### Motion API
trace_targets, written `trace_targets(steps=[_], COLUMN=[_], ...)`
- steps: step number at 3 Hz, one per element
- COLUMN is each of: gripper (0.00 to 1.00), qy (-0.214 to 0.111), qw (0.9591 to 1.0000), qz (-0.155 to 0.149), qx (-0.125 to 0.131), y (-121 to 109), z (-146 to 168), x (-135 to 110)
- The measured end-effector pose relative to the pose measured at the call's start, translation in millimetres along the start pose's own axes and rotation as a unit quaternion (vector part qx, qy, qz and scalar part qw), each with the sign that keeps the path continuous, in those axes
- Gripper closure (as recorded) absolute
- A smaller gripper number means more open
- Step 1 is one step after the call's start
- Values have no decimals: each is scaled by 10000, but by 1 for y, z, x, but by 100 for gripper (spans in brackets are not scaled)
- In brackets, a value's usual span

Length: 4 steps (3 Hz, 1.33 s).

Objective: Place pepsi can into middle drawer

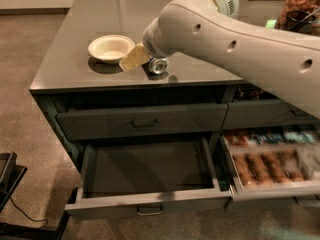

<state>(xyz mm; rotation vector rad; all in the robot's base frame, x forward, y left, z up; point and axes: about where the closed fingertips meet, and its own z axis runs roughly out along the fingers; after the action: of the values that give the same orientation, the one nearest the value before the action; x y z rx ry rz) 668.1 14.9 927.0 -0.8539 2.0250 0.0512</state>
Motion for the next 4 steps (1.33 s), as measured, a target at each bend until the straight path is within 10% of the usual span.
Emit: trace_targets(steps=[4], gripper=[0], qy=[113], qw=[9988], qz=[319], qx=[356], y=[-23], z=[49], x=[10])
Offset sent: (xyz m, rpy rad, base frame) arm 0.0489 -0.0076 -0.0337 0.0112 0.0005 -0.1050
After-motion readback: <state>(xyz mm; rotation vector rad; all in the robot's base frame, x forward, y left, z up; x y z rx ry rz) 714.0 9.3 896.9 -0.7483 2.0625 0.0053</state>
